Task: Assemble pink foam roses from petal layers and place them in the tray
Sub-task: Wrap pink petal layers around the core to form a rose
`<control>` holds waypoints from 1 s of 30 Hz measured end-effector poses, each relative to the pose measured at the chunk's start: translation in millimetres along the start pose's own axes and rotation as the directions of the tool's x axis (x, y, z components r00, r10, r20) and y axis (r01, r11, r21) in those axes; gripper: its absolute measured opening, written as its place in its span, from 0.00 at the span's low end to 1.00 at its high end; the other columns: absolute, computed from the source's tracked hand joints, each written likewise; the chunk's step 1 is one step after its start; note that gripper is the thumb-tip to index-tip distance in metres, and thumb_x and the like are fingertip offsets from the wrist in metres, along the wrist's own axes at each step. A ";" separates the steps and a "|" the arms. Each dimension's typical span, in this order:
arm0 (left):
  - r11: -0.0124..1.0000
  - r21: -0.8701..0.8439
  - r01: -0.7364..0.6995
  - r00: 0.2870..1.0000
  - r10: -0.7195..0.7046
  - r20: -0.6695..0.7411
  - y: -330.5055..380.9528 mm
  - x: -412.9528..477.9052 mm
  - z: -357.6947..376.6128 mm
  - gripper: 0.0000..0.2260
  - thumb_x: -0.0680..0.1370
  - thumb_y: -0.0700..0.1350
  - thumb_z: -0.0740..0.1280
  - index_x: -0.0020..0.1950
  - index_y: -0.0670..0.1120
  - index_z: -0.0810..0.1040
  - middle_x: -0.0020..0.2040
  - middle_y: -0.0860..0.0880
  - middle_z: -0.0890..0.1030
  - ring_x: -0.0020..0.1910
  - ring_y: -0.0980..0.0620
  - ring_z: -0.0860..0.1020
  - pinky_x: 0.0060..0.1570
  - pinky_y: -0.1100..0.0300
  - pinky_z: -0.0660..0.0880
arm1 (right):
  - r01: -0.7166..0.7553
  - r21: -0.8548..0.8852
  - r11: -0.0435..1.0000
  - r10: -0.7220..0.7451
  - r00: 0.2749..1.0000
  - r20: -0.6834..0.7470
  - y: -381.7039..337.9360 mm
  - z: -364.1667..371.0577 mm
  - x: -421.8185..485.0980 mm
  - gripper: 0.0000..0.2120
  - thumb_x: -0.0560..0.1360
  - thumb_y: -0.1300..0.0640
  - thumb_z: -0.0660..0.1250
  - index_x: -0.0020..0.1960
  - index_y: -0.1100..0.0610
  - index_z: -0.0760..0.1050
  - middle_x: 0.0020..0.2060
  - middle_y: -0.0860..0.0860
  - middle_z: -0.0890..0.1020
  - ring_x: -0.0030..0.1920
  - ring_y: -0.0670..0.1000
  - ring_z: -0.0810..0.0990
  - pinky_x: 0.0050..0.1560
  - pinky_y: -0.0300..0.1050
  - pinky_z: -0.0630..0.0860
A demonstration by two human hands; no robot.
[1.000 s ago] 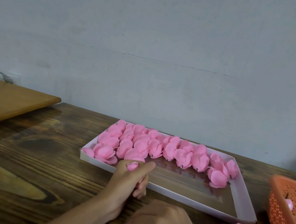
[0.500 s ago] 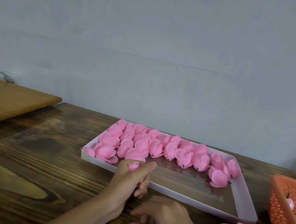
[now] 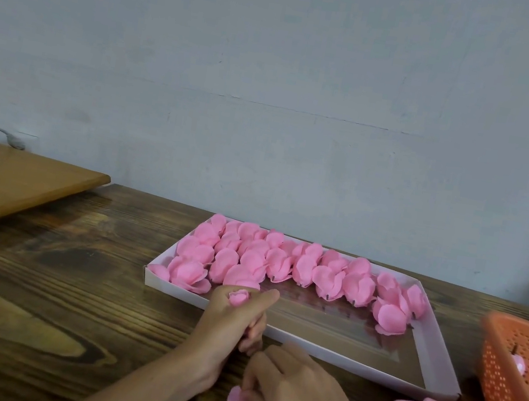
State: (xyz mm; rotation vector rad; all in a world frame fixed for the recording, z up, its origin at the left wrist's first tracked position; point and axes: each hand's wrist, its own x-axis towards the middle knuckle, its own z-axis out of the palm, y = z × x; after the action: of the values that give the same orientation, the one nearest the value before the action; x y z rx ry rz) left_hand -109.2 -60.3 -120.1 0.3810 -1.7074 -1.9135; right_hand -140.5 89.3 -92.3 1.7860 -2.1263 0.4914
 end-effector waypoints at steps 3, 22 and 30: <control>1.000 0.015 -0.012 1.000 0.012 -0.011 1.3 -0.1 -0.1 0.25 0.81 0.45 0.71 0.26 0.46 0.65 0.23 0.46 0.66 0.21 0.51 0.63 0.24 0.62 0.64 | -0.091 0.093 0.991 0.095 0.994 -0.044 5.6 -1.2 -0.6 0.03 0.68 0.54 0.68 0.37 0.52 0.79 0.30 0.41 0.75 0.34 0.43 0.78 0.31 0.41 0.75; 0.998 0.030 -0.055 0.998 0.054 0.027 7.2 -1.6 -0.3 0.13 0.80 0.42 0.74 0.34 0.44 0.85 0.34 0.47 0.83 0.35 0.53 0.80 0.37 0.63 0.75 | -0.467 0.867 0.173 0.814 0.563 0.141 36.2 -5.2 6.5 0.06 0.83 0.54 0.65 0.50 0.56 0.74 0.42 0.54 0.82 0.40 0.48 0.79 0.39 0.42 0.73; 0.996 0.051 -0.067 0.998 0.066 0.022 10.9 1.6 -1.8 0.14 0.66 0.46 0.82 0.25 0.51 0.79 0.46 0.41 0.88 0.45 0.44 0.87 0.42 0.54 0.82 | -0.419 0.860 0.291 0.825 0.565 -0.004 45.0 -3.0 17.1 0.04 0.83 0.54 0.63 0.50 0.53 0.70 0.36 0.51 0.79 0.42 0.56 0.78 0.45 0.55 0.75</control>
State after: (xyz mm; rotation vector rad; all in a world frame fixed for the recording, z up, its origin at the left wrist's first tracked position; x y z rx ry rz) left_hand -107.3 -63.2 -109.5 0.3210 -1.7633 -1.8343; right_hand -187.6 82.8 -84.4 0.6803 -2.3091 2.1618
